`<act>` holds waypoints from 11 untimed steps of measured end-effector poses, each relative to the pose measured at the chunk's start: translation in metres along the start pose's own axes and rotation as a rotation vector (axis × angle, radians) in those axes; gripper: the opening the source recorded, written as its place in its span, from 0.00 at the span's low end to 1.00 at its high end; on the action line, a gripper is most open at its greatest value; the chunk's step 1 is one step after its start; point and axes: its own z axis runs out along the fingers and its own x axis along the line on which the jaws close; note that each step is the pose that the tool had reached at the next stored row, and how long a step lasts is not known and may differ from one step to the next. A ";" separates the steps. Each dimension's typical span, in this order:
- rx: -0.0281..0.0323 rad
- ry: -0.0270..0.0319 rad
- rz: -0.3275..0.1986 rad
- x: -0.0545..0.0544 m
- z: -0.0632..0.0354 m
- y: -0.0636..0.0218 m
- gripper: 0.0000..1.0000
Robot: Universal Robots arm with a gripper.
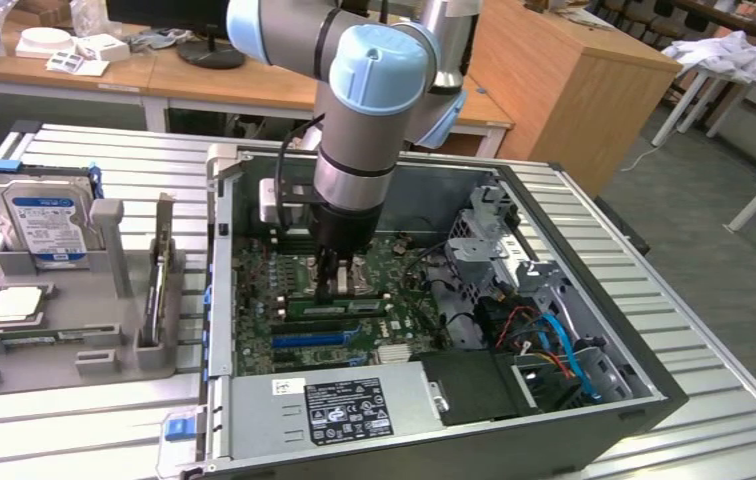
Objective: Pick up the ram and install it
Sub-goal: 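Press down the ram until it locks into place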
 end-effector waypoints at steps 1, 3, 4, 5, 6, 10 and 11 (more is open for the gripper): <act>-0.0001 0.0000 0.000 0.000 0.0004 0.0000 0.10; -0.0001 0.0003 0.000 0.000 0.0009 0.0000 0.10; -0.0002 0.0003 0.000 0.000 0.0009 0.0000 0.10; -0.0002 0.0003 0.000 0.000 0.0009 0.0000 0.10; -0.0001 0.0002 0.000 0.000 0.0010 0.0000 0.10; 0.0000 0.0002 0.000 0.000 0.0016 0.0000 0.10; 0.0000 0.0003 0.000 0.000 0.0017 0.0000 0.10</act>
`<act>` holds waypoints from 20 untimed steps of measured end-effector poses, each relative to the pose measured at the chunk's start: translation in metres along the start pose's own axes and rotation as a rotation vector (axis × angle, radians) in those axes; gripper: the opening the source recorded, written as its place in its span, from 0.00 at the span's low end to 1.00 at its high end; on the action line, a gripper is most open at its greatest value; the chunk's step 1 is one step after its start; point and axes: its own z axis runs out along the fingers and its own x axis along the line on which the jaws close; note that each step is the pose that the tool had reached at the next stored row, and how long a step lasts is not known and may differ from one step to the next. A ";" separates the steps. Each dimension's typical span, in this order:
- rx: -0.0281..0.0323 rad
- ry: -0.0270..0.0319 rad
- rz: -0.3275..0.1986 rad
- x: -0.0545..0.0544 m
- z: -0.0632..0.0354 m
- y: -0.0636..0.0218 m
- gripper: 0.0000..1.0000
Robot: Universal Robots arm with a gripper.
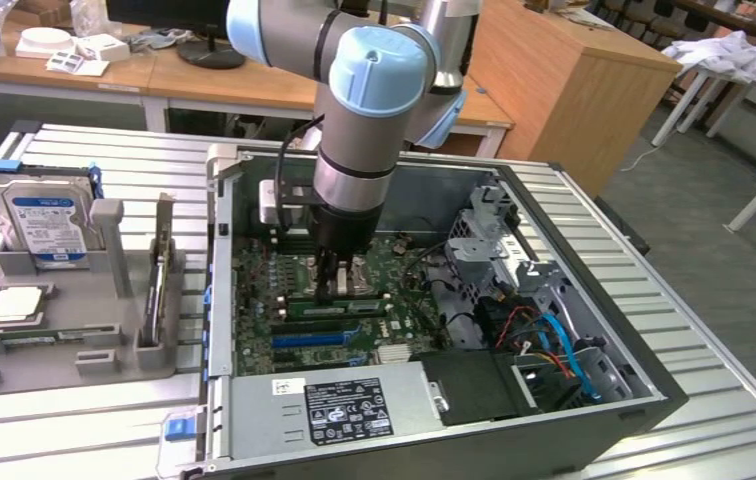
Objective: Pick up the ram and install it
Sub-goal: 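Press down the ram until it locks into place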
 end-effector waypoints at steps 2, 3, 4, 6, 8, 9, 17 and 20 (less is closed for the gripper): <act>0.0000 0.0000 0.000 0.000 0.0000 0.0000 0.10; 0.0001 -0.0001 0.000 0.000 0.0001 0.0000 0.10; 0.0001 -0.0002 0.000 0.000 0.0001 0.0000 0.10; 0.0002 -0.0005 0.000 0.000 0.0006 0.0000 0.10; 0.0002 -0.0003 0.000 0.000 0.0008 0.0000 0.10; 0.0002 -0.0003 0.000 0.000 0.0008 0.0000 0.10; 0.0001 -0.0001 0.000 0.000 0.0014 0.0000 0.10; 0.0003 -0.0007 0.000 0.000 0.0010 0.0000 0.10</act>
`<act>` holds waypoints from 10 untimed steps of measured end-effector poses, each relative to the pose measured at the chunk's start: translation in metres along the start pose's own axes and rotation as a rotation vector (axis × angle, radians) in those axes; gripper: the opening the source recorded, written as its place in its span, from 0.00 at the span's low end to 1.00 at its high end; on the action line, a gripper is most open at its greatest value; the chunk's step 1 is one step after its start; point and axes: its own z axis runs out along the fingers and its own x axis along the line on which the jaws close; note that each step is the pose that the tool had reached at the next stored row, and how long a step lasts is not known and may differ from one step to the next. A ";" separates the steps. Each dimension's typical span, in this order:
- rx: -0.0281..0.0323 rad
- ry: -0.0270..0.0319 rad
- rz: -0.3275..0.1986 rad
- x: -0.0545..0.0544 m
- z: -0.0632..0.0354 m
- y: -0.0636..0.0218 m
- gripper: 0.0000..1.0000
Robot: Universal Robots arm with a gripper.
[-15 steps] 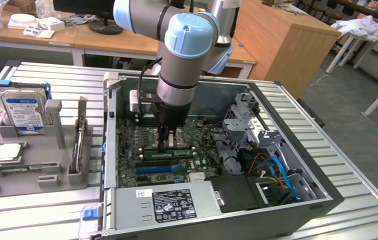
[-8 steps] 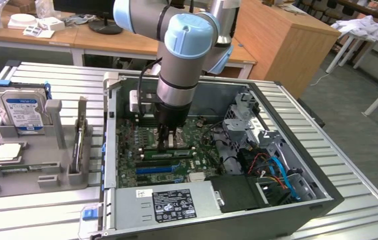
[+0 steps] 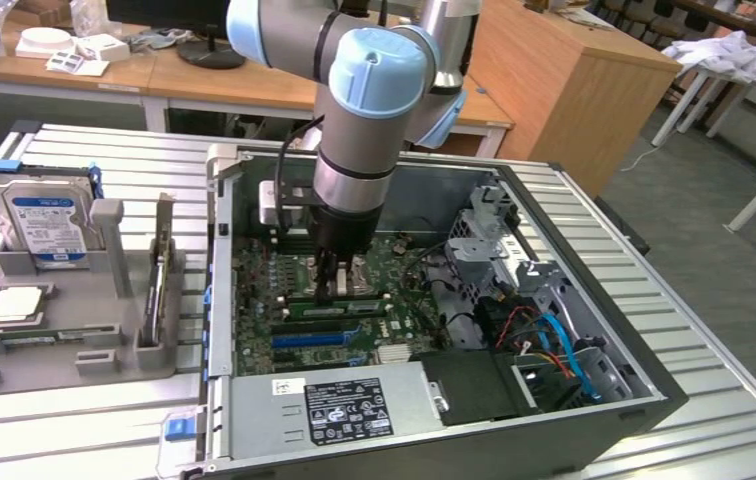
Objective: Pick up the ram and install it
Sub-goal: 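Press down the ram until it locks into place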
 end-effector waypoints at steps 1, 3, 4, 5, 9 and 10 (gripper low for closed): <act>0.0015 -0.0014 0.000 0.000 -0.0009 -0.0002 0.10; 0.0000 0.0001 0.000 0.000 -0.0067 0.0000 0.10; -0.0001 0.0003 0.000 0.000 -0.0105 0.0000 0.10; -0.0001 0.0003 0.000 0.000 -0.0144 0.0001 0.10; -0.0001 0.0004 0.000 -0.001 -0.0308 0.0002 0.10; -0.0001 0.0004 0.000 -0.001 -0.0343 0.0002 0.10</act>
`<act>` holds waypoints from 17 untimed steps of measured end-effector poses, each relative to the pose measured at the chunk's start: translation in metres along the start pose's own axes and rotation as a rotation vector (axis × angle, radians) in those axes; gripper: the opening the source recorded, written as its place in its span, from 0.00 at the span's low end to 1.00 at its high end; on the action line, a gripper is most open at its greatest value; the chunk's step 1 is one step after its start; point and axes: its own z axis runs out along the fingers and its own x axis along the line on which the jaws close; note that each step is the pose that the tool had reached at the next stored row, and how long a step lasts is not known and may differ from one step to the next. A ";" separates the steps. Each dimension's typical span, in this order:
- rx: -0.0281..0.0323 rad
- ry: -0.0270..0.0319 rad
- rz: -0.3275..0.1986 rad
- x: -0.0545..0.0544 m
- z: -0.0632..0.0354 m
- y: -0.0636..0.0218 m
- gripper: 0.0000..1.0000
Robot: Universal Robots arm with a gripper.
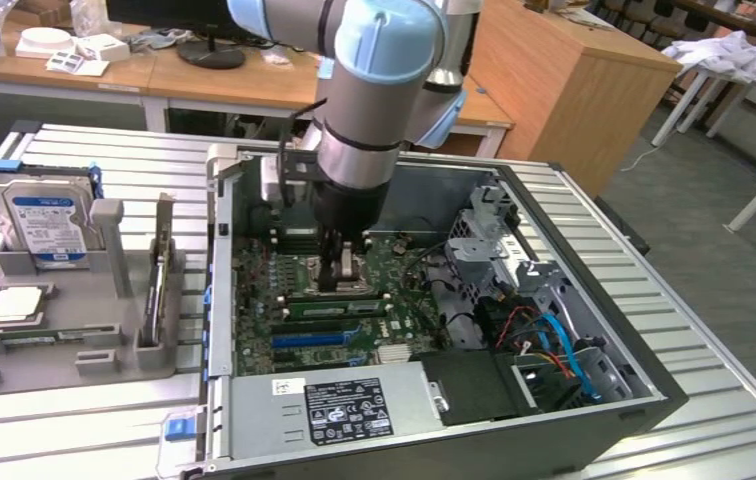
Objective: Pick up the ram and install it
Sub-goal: 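Press down the ram until it locks into place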
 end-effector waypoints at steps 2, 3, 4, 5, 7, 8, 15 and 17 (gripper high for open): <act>0.0000 -0.0001 0.000 0.000 -0.0070 0.0000 0.10; 0.0000 -0.0001 0.000 0.000 -0.0106 0.0001 0.10; -0.0001 0.0000 0.000 0.000 -0.0140 0.0001 0.10; 0.0000 0.0000 0.000 -0.001 -0.0169 0.0001 0.10; 0.0000 -0.0001 0.000 -0.001 -0.0213 0.0001 0.10; 0.0000 -0.0001 0.000 -0.001 -0.0233 0.0001 0.10; 0.0000 0.0000 0.000 -0.001 -0.0382 0.0002 0.10; 0.0000 0.0000 0.000 -0.001 -0.0426 0.0003 0.10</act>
